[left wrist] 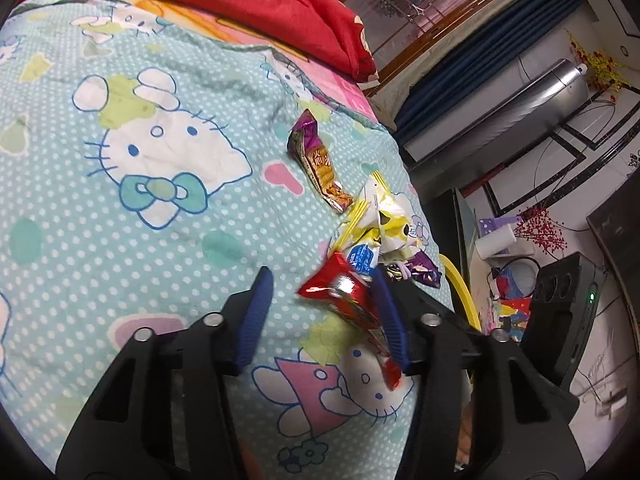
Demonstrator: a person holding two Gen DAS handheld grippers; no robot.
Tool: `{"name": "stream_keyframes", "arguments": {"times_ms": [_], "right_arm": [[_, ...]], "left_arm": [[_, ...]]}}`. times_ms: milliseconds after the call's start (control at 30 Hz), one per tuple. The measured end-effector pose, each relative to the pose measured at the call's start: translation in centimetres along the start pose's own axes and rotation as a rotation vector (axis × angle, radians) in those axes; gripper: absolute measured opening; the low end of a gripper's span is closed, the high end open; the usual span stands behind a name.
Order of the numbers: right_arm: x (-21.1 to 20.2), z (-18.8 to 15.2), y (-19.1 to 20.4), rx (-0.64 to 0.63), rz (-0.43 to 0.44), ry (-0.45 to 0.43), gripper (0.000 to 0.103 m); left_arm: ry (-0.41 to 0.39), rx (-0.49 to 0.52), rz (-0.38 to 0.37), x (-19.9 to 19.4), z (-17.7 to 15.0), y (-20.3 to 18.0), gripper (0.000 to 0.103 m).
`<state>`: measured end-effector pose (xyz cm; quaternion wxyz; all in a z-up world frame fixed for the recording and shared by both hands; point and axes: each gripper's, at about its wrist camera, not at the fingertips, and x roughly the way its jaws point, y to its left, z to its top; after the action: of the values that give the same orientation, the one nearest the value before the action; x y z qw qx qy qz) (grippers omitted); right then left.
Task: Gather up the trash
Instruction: 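Grasp the red candy wrapper with the left tool while the right tool grasps the purple wrapper, then carry the red and purple wrappers over the yellow bin with both tools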
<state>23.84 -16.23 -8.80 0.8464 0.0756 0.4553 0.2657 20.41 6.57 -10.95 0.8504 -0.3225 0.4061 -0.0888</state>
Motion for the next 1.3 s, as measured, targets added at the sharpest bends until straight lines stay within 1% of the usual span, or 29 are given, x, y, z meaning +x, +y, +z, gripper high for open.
{"name": "stream_keyframes", "arguments": {"times_ms": [33,100,133,167,200,333,433,767,1300], "right_arm": [[0.0,0.0,0.1,-0.004,-0.001,-0.003,0.018],[-0.2,-0.2,0.1,-0.006,-0.001,-0.008,0.016],[-0.4,-0.2,0.1,-0.005,-0.002,-0.011,0.014],[-0.5,-0.3,0.1,-0.007,-0.005,-0.015,0.014],[-0.6,-0.3,0.1,-0.009,-0.008,-0.019,0.013],[-1.3,-0.5,0.1,-0.017,-0.024,-0.038,0.011],[-1.8,-0.8,0.0,-0.017,-0.031,-0.049,0.011],[-4.7,-1.1,-1.1,0.001,-0.053,-0.113,0.010],[-8.5,-1.2,-3.0,0.044,-0.068,-0.188,0.009]], "left_arm": [[0.002,-0.002,-0.005,0.1,0.0,0.0,0.035],[0.007,-0.007,-0.016,0.3,0.0,0.1,0.027],[0.010,-0.009,-0.019,0.3,-0.1,0.1,0.025],[0.013,-0.009,-0.023,0.3,-0.2,0.1,0.021],[0.016,-0.006,-0.027,0.3,-0.2,0.0,0.015],[0.033,0.016,-0.033,0.5,-0.4,-0.5,0.007],[0.039,0.039,-0.042,0.5,-0.6,-1.0,0.007],[0.020,0.115,-0.076,-0.8,-0.4,-3.0,0.004],[-0.013,0.240,-0.107,-1.7,-0.8,-8.2,0.002]]}}
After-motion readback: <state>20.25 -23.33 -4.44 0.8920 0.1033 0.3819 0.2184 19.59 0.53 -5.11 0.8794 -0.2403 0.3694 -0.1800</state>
